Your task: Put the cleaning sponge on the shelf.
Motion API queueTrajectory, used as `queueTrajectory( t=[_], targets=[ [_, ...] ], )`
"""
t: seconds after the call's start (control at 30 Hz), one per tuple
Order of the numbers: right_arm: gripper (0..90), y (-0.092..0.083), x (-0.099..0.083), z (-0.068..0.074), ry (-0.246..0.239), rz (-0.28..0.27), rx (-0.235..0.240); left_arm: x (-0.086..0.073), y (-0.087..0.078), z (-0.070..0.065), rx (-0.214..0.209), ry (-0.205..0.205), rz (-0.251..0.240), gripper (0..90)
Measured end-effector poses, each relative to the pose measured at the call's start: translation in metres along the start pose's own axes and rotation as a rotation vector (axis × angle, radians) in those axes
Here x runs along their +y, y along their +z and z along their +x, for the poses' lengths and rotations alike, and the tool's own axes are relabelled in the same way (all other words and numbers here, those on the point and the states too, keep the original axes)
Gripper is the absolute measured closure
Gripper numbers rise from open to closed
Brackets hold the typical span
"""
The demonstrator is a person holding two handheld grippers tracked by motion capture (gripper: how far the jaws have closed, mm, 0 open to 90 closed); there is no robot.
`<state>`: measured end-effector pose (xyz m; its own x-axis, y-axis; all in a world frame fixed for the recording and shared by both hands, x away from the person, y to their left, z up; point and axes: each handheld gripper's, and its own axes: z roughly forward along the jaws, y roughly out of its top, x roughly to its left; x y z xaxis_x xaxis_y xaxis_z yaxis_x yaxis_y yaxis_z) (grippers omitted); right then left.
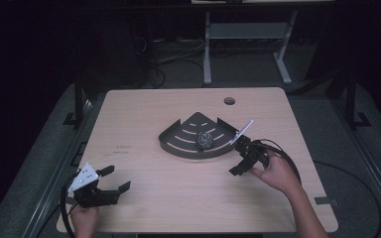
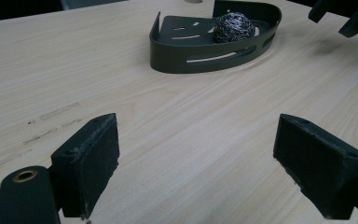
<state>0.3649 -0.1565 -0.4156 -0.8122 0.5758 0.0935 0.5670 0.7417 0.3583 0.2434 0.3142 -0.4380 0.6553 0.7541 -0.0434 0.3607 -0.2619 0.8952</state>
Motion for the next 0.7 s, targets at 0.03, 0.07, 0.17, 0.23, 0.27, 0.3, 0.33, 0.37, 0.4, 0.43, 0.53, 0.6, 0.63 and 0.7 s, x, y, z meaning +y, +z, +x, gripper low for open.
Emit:
queueTrajectory(
  t=[0.03, 0.07, 0.17, 0.23, 0.27, 0.3, 0.33, 0.37, 0.4, 0.43, 0.53, 0.6, 0.63, 0.7],
  targets=[
    [18.6, 0.000, -0.002, 0.000, -0.002, -0.002, 0.000, 0.000, 0.000, 0.000, 0.000, 0.001, 0.001, 13.7],
    [18.5, 0.000, -0.003, 0.001, 0.001, -0.001, 0.001, 0.000, 0.000, 0.000, 0.000, 0.001, 0.001, 13.7],
    [18.6, 0.001, -0.007, 0.002, 0.004, -0.008, 0.001, 0.000, 0.000, 0.000, 0.001, 0.001, 0.002, 13.7],
    [18.5, 0.001, -0.010, 0.002, 0.004, -0.011, 0.004, 0.000, 0.000, 0.000, 0.001, 0.003, 0.003, 13.7],
    [18.5, 0.001, -0.011, 0.003, 0.009, -0.013, 0.003, 0.000, 0.000, 0.000, 0.000, 0.002, 0.002, 13.7],
    [18.5, 0.001, -0.012, 0.003, 0.008, -0.014, 0.003, 0.000, 0.000, -0.001, -0.001, -0.001, 0.002, 13.7],
    [18.5, 0.001, -0.013, 0.003, 0.010, -0.016, 0.006, 0.000, 0.000, -0.001, 0.000, -0.001, 0.004, 13.7],
    [18.5, 0.001, -0.014, 0.004, 0.009, -0.017, 0.005, 0.000, 0.000, -0.001, 0.000, -0.002, 0.002, 13.7],
    [18.5, 0.002, -0.015, 0.004, 0.006, -0.015, 0.003, 0.000, 0.000, -0.001, 0.000, -0.002, 0.002, 13.7],
    [18.6, 0.002, -0.016, 0.004, 0.009, -0.017, 0.006, 0.000, 0.000, -0.001, 0.000, -0.002, 0.001, 13.7],
    [18.5, 0.001, -0.020, 0.006, 0.009, -0.021, 0.004, 0.000, 0.000, -0.001, 0.000, -0.002, 0.001, 13.7],
    [18.6, 0.001, -0.022, 0.007, 0.011, -0.027, 0.004, 0.000, 0.000, -0.001, 0.000, -0.002, 0.001, 13.7],
    [18.6, 0.001, -0.024, 0.007, 0.011, -0.029, 0.003, 0.000, 0.000, -0.001, 0.000, 0.001, 0.001, 13.7],
    [18.6, 0.001, -0.026, 0.007, 0.013, -0.034, 0.002, 0.000, 0.000, -0.001, 0.000, 0.001, 0.001, 13.7]
  ],
)
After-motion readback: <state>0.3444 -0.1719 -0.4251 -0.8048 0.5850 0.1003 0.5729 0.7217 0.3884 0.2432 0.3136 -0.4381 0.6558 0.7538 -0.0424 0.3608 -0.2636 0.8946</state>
